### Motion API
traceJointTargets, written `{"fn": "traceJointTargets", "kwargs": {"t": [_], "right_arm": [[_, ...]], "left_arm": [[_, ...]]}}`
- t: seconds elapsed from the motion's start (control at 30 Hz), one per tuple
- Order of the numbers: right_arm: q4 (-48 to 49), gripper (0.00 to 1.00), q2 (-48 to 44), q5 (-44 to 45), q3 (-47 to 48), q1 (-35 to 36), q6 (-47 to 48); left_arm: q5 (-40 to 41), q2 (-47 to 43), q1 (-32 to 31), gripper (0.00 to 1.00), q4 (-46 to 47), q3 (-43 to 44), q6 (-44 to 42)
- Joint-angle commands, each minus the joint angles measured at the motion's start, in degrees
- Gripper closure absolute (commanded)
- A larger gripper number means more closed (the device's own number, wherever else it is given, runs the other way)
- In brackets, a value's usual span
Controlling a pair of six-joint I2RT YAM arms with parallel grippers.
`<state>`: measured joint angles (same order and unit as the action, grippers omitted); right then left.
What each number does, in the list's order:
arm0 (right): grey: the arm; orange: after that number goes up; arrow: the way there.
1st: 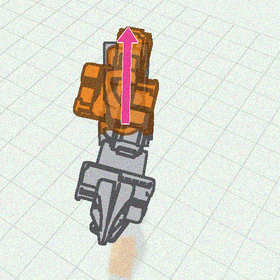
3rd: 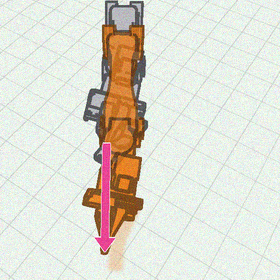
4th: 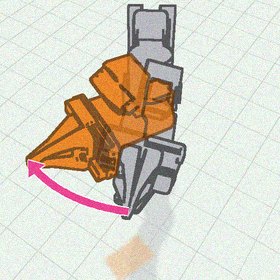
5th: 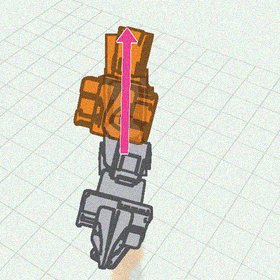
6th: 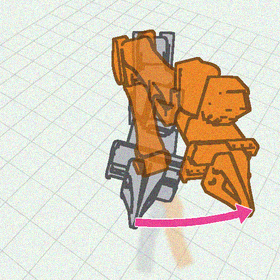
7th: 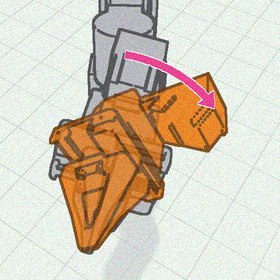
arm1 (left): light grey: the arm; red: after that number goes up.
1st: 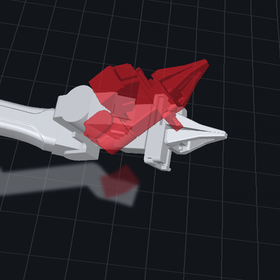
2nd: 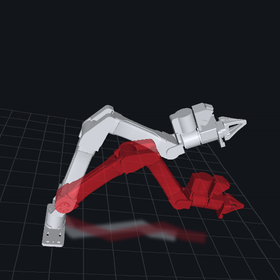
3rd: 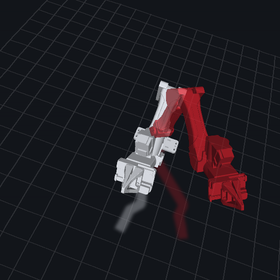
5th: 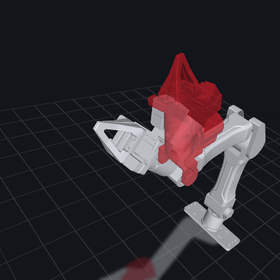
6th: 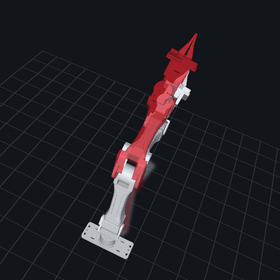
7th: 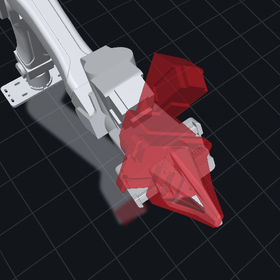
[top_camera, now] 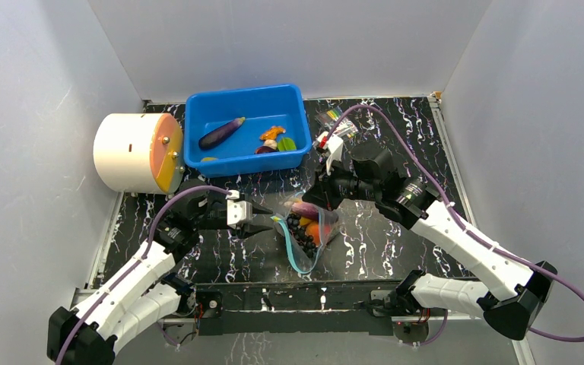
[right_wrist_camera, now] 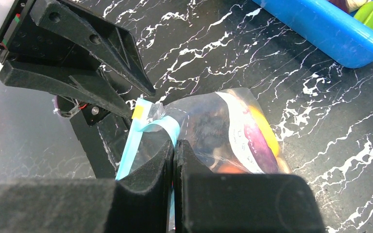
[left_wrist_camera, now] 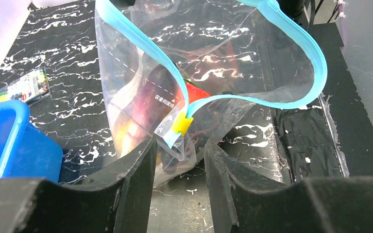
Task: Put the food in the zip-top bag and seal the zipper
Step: Zip the zipper food storage bag at the center of the board.
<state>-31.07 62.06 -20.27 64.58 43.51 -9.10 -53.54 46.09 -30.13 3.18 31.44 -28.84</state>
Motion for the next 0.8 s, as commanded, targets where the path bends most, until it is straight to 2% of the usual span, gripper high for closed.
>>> {"fn": "traceJointTargets", "kwargs": {"t": [0.0,0.17,0.43,0.63,0.77], "right_arm": [[6.1,1.0,-1.6,-2.5,0.0,0.2,0.1],[6.5,1.0,-1.8,-3.0,-0.2,0.2,-0.1],[8.0,1.0,-1.6,-0.2,-1.6,0.2,1.7],[7.5,1.0,1.7,3.1,-1.3,0.2,2.6],[7.2,0.91,1.4,4.8,-0.8,0.3,2.4]], "left_arm": [[-3.7,0.4,-0.2,0.61,6.6,-1.0,-1.5],[-5.1,2.8,-0.3,0.64,5.3,0.5,-4.2],[-5.7,0.7,-0.2,1.0,4.3,1.0,-3.5],[-4.3,-1.6,-0.3,1.0,4.8,1.6,1.8],[-2.7,-2.2,-0.3,1.0,5.5,1.8,4.8]]}}
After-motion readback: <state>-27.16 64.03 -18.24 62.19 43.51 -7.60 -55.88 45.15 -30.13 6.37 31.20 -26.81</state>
